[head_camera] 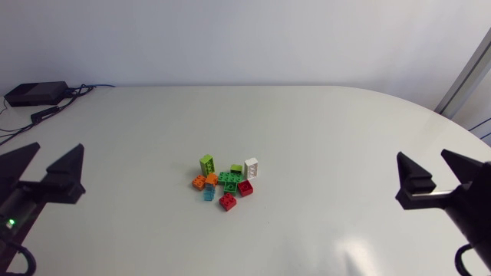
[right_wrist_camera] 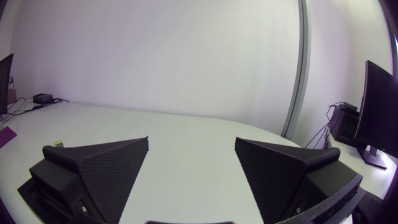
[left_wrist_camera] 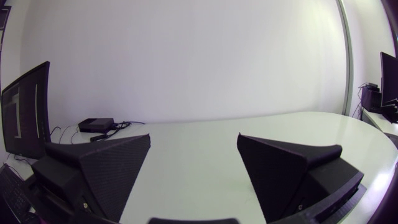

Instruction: Sort duplo bricks by size, large to the right and small to the left

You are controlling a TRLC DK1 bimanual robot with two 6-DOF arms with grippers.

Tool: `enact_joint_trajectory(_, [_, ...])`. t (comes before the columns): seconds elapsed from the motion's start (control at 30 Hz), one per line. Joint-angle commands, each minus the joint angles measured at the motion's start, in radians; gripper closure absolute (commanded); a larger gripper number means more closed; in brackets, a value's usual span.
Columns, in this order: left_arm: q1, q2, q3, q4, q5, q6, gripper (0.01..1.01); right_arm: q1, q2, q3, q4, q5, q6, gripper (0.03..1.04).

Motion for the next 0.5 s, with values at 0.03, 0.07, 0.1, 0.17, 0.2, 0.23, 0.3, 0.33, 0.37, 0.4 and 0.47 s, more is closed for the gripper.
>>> enact_joint_trajectory(0.03, [0.015,0.133,0.204,-0.074,-0.009,-0.001,0.052,0.008,0.205,0.172,-0.065,-0.027,0.007,0.06])
enact_joint_trajectory(0.07, [0.016,0.159,0.258,-0.109,-0.009,-0.002,0.052,0.009,0.269,0.23,-0.097,-0.036,0.007,0.06])
enact_joint_trajectory(0.1, [0.016,0.19,0.313,-0.149,-0.009,-0.005,0.052,0.009,0.344,0.299,-0.145,-0.056,0.007,0.06])
enact_joint_trajectory(0.17, [0.018,0.26,0.42,-0.236,-0.011,-0.007,0.052,0.009,0.504,0.448,-0.258,-0.082,0.007,0.06])
enact_joint_trajectory(0.2, [0.021,0.302,0.472,-0.282,-0.013,-0.007,0.052,0.012,0.585,0.527,-0.332,-0.097,0.005,0.06])
enact_joint_trajectory(0.23, [0.027,0.346,0.526,-0.336,-0.019,-0.005,0.052,0.019,0.665,0.61,-0.404,-0.122,0.001,0.06])
enact_joint_trajectory(0.3, [0.033,0.434,0.626,-0.448,-0.037,0.015,0.052,0.048,0.789,0.742,-0.521,-0.139,-0.013,0.06])
enact_joint_trajectory(0.33, [0.032,0.469,0.67,-0.499,-0.048,0.03,0.052,0.072,0.834,0.793,-0.553,-0.133,-0.018,0.06])
enact_joint_trajectory(0.37, [0.03,0.504,0.715,-0.557,-0.048,0.041,0.052,0.097,0.877,0.843,-0.582,-0.12,-0.019,0.06])
enact_joint_trajectory(0.4, [0.019,0.527,0.751,-0.606,-0.048,0.053,0.052,0.118,0.921,0.889,-0.61,-0.108,-0.021,0.07])
enact_joint_trajectory(0.47, [-0.01,0.535,0.773,-0.629,-0.048,0.073,0.052,0.174,1.016,0.965,-0.669,-0.064,-0.019,0.07])
